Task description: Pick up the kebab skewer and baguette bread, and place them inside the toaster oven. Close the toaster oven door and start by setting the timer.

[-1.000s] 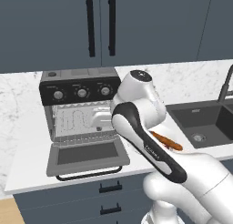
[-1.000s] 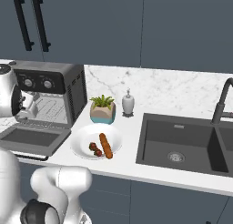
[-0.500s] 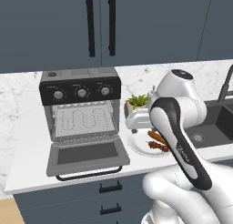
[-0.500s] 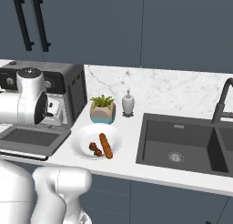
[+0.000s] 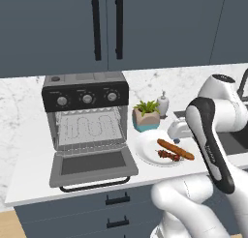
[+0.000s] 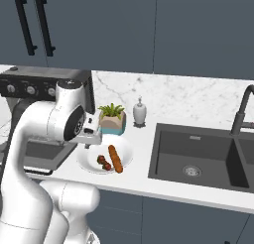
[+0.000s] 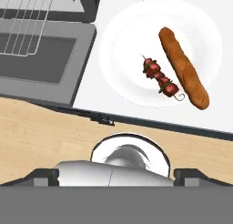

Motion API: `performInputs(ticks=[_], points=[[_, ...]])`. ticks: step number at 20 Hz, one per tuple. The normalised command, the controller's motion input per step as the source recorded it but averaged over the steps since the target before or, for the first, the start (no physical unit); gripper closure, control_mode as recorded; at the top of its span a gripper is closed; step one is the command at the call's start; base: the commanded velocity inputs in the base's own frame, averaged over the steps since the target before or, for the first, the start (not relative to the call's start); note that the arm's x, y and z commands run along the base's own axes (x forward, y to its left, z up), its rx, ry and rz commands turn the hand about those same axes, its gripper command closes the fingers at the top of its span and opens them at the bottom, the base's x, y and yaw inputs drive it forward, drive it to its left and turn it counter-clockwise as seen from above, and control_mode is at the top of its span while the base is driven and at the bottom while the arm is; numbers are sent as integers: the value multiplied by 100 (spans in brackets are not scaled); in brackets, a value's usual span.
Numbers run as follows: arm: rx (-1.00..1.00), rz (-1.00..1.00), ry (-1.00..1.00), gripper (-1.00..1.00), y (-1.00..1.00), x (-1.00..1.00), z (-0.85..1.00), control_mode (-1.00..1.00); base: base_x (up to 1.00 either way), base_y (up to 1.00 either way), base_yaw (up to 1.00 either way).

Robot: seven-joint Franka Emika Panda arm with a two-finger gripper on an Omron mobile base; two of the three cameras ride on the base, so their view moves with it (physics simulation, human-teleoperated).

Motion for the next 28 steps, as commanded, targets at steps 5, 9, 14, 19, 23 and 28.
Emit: performInputs(ticks=[5,9,14,19,23,28], points=[[-12,0,1,-100,-87,0,-56,-100,0,0,0],[-12,0,4,-100,-70,29,-48,-100,0,0,0],[-8,0,7,-100,-22,84,-45,-100,0,0,0],[-1,0,15,-100,0,89,-22,-100,0,0,0],[0,0,19,-100,0,60,-39,-100,0,0,0],[0,0,10,-100,4,62,-40,-100,0,0,0]])
